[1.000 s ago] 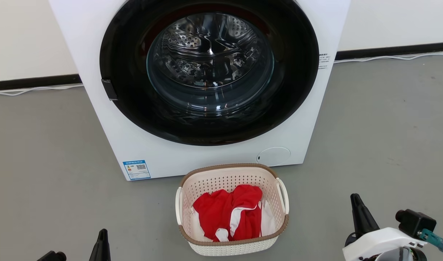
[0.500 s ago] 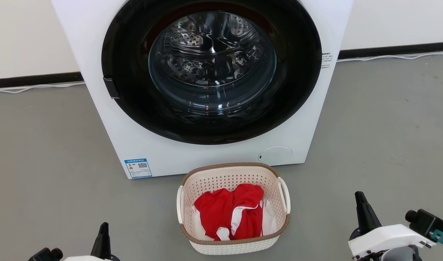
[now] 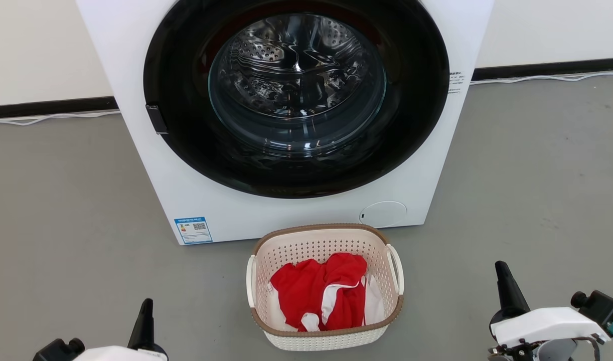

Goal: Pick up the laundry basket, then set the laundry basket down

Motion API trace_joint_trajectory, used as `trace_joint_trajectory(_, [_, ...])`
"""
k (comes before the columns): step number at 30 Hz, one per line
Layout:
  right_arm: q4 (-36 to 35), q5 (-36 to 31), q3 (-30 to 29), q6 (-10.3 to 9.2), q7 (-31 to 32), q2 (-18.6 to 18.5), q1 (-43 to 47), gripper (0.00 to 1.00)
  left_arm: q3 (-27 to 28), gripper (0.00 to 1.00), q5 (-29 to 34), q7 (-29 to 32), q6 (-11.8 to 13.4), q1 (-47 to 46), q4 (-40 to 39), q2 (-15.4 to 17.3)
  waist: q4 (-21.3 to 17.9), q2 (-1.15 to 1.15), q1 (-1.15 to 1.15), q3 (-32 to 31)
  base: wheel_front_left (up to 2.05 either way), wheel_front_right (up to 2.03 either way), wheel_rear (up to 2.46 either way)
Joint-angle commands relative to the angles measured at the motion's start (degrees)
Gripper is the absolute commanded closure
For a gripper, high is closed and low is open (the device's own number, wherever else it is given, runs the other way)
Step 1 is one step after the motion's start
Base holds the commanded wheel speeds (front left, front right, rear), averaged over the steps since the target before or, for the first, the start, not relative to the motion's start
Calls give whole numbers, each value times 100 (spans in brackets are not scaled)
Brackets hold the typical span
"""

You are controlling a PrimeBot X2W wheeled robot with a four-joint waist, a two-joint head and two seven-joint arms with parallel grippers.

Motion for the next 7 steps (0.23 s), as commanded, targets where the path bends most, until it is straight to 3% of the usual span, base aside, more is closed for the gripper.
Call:
trace_joint_trajectory(1, [-218, 218, 27, 24, 70, -31, -162, 100, 79, 100, -179, 56, -52, -340, -191, 62, 5, 0, 0, 3, 0, 0, 0])
trace_joint_trajectory(7, [-287, 663, -6, 26, 169, -22, -160, 100, 84, 100, -535, 157, -78, -382, -230, 60, 22, 0, 0, 15, 0, 0, 0])
